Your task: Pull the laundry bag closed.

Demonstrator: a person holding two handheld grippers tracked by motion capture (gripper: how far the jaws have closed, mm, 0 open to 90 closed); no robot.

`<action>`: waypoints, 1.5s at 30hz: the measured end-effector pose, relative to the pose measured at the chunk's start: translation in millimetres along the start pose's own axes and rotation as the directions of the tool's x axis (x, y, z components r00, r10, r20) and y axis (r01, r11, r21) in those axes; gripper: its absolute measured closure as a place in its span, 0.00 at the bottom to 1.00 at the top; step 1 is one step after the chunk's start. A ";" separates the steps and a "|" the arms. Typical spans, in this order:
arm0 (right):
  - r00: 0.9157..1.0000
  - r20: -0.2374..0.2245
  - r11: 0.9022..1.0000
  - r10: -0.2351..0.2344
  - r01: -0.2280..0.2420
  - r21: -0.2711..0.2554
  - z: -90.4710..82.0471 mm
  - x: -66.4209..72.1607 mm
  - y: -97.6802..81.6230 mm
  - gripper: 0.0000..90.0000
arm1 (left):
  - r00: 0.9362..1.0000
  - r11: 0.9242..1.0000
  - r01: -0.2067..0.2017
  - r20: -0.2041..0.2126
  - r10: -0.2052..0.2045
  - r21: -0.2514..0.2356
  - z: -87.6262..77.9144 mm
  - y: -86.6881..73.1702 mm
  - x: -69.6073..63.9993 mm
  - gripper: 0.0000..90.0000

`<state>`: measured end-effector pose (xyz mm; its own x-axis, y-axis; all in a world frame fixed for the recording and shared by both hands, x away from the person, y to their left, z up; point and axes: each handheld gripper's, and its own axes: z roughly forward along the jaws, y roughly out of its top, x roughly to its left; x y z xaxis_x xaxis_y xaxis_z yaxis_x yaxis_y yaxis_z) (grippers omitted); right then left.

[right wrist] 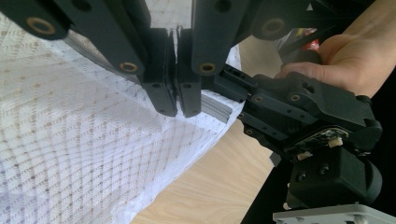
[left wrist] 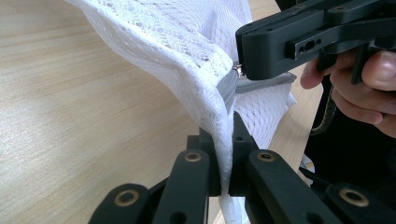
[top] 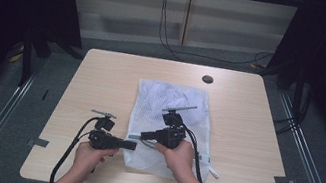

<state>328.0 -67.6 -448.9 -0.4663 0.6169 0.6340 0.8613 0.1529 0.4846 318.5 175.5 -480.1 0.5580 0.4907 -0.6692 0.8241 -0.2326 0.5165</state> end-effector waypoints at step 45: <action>1.000 0.019 1.000 -0.001 0.001 -0.003 -14.1 -11.3 -2.8 0.97 | 1.000 1.000 0.003 0.001 -0.003 -0.002 -2.8 0.7 1.9 0.99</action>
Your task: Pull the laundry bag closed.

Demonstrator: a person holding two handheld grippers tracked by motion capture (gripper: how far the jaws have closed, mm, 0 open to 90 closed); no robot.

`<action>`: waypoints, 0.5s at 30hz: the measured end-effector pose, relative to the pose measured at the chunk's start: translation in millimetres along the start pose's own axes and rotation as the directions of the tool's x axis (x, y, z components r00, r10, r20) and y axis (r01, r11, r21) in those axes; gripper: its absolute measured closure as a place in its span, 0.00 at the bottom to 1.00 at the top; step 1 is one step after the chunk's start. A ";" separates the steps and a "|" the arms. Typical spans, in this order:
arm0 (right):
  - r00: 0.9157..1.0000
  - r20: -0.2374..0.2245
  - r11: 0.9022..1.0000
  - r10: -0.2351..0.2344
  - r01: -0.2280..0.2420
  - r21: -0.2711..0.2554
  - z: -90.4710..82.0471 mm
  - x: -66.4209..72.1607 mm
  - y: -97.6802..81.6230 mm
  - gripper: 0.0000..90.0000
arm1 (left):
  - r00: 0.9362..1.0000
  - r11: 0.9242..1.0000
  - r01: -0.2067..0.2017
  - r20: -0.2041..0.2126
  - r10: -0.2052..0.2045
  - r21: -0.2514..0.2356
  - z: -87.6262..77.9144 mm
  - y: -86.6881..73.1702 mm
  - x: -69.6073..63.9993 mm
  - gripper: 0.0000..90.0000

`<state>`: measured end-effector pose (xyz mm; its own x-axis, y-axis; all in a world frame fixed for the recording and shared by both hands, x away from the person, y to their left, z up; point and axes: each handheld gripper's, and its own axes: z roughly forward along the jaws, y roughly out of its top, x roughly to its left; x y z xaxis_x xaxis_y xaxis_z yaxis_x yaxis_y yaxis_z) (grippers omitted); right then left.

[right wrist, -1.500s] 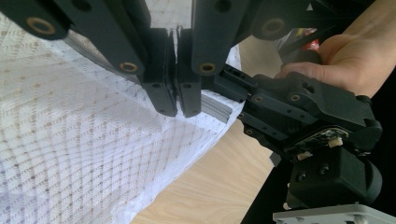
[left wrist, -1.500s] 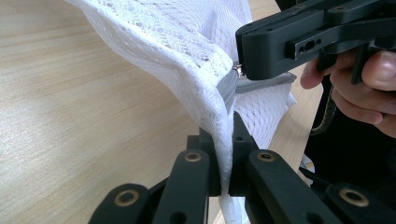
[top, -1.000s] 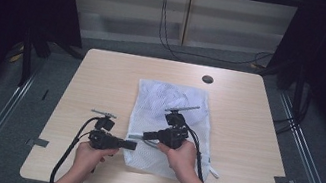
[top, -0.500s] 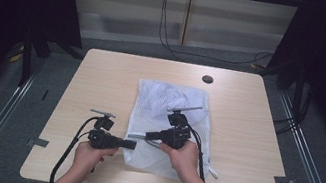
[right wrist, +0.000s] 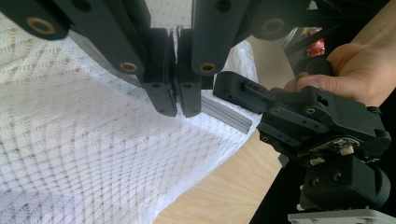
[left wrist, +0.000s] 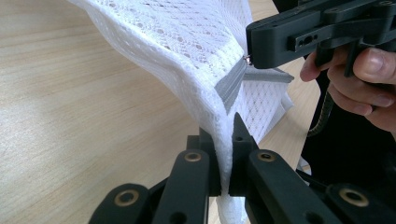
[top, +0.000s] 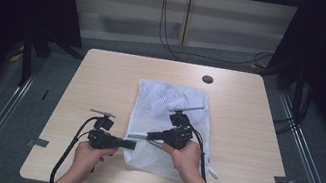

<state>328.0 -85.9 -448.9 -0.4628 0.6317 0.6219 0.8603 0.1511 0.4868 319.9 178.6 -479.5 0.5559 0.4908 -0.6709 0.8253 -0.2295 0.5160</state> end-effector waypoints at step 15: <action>1.000 0.000 1.000 0.003 -0.003 0.009 -1.0 -1.0 -1.7 0.97 | 1.000 1.000 0.018 0.001 -0.018 0.000 0.5 -0.2 -0.4 0.99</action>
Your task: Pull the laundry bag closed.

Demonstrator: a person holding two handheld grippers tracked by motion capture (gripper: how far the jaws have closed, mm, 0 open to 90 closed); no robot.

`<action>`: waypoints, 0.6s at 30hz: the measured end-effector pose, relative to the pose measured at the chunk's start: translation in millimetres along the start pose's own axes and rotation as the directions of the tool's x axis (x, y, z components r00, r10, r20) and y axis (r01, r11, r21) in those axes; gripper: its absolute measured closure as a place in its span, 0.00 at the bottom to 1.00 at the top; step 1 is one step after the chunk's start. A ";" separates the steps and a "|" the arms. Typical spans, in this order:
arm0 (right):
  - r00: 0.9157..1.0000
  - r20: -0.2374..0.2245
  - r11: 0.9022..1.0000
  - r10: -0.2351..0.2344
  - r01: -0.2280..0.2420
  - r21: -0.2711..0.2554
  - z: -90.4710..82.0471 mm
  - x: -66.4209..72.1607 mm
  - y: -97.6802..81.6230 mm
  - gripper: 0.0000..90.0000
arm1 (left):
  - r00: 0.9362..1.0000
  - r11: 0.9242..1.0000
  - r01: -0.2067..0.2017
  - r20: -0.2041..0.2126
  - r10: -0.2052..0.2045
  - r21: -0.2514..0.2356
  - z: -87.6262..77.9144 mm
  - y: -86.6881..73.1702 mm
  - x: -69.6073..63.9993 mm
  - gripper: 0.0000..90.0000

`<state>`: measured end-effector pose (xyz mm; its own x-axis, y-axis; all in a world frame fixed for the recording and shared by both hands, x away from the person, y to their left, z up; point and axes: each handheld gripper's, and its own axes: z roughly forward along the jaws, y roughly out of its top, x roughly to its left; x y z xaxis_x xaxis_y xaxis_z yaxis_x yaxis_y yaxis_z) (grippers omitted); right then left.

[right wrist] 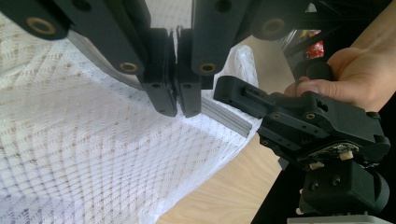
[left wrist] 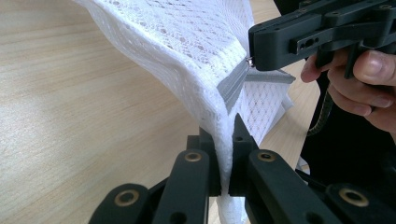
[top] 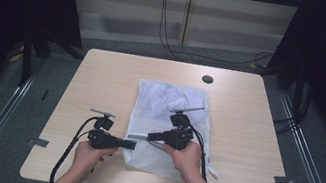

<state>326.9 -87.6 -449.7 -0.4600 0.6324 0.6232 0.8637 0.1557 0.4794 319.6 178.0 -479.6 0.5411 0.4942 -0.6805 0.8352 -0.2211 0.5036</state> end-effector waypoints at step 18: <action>1.000 0.014 1.000 0.010 -0.010 -0.010 -6.8 -8.0 -1.6 0.97 | 1.000 1.000 0.005 0.013 -0.005 0.005 -1.6 0.3 1.0 0.99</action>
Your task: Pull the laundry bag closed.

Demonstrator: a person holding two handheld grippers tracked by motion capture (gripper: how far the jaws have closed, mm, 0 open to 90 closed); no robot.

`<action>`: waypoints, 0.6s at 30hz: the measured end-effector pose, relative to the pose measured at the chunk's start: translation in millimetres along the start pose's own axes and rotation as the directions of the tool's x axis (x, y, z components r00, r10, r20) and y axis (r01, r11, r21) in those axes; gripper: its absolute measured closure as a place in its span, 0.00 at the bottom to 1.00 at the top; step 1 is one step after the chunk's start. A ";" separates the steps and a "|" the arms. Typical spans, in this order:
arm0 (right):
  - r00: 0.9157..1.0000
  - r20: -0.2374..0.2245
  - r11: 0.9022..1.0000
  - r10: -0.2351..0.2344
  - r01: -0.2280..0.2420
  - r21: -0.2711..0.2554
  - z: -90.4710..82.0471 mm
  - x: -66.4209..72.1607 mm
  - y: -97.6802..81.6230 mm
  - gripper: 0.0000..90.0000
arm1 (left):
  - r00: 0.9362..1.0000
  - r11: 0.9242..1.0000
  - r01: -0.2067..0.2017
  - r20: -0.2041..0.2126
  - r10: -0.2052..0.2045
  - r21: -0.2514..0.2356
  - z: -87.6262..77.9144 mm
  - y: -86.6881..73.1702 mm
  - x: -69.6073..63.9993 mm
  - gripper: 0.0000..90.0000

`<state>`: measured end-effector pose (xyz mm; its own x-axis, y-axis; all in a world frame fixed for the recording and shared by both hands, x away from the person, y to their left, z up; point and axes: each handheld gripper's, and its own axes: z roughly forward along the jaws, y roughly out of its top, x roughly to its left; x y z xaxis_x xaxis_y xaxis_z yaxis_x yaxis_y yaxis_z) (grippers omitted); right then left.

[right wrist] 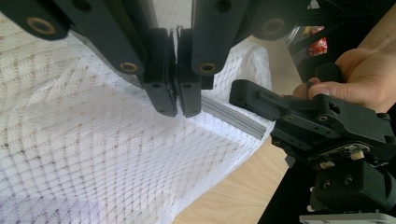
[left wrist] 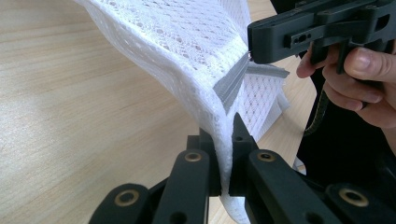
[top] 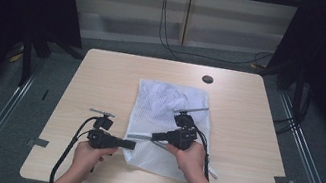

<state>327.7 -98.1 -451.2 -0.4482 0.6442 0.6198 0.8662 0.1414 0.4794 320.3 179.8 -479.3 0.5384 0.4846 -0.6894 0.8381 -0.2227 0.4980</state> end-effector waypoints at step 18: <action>1.000 0.003 1.000 0.001 -0.001 0.003 -2.4 -1.9 -1.9 0.97 | 1.000 1.000 0.004 0.001 -0.004 0.004 -0.2 0.0 0.0 0.99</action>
<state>326.4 -101.4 -451.9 -0.4466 0.6467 0.6183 0.8673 0.1431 0.4768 320.3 179.9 -479.2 0.5355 0.4843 -0.6918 0.8403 -0.2242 0.4935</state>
